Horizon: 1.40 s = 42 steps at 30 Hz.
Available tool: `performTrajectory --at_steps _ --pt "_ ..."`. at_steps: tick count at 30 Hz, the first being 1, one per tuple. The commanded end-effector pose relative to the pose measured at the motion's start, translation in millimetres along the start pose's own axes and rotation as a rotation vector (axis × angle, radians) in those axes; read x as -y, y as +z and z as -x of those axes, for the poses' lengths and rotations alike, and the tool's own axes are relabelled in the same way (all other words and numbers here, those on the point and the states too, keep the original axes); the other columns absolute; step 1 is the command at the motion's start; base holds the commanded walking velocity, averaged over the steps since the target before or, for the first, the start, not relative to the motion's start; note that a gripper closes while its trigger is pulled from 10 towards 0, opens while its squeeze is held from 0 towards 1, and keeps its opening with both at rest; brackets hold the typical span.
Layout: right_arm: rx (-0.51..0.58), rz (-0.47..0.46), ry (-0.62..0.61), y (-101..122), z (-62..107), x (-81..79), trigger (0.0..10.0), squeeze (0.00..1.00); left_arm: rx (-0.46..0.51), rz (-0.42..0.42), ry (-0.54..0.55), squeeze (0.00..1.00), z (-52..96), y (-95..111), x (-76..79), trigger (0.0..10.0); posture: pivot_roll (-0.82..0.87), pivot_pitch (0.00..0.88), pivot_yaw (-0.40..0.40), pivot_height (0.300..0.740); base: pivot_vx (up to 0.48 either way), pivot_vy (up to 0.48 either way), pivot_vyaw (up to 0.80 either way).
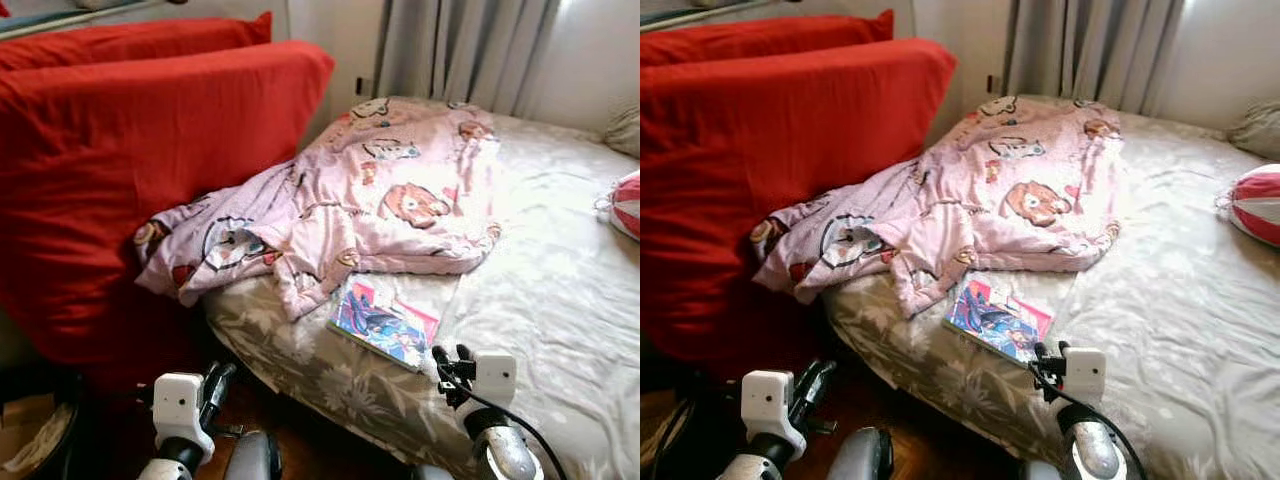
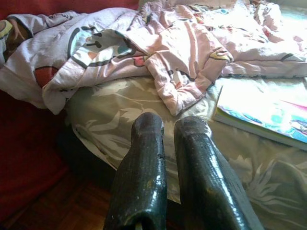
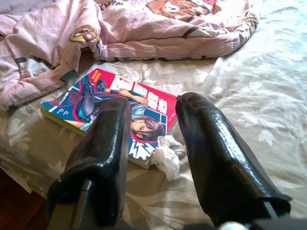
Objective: Clean up the room
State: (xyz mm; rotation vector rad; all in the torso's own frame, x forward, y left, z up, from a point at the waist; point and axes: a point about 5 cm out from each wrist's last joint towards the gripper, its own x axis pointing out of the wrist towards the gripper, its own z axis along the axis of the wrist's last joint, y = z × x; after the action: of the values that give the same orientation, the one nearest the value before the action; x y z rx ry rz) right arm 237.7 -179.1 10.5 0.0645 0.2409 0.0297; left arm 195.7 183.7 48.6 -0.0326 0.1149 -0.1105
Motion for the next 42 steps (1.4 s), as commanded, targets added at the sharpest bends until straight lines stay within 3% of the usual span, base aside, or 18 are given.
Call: performTrajectory --at_steps 1,20,24,42 --pt "0.008 0.002 -0.009 2.1 -1.1 1.3 10.0 0.00 -0.005 0.013 -0.003 0.00 0.7 0.2 0.5 10.0 0.09 0.000 0.013 0.612 0.000 0.000 0.00" --pt "-0.022 0.022 0.008 -0.5 -3.1 -1.7 10.0 0.00 -0.007 0.011 -0.002 0.00 0.9 0.2 0.1 10.0 0.10 0.000 0.015 0.608 0.000 0.000 0.00" --pt "0.000 0.021 0.013 0.8 -2.7 -2.4 10.0 0.00 -0.008 0.010 -0.002 0.00 0.9 0.0 0.1 10.0 0.10 0.000 0.015 0.578 0.000 0.000 0.00" --pt "-0.003 0.022 0.044 -1.1 -1.3 -6.0 10.0 0.00 -0.011 0.010 -0.005 0.00 0.6 0.0 -0.1 10.0 0.10 0.000 0.016 0.578 0.000 0.000 0.00"
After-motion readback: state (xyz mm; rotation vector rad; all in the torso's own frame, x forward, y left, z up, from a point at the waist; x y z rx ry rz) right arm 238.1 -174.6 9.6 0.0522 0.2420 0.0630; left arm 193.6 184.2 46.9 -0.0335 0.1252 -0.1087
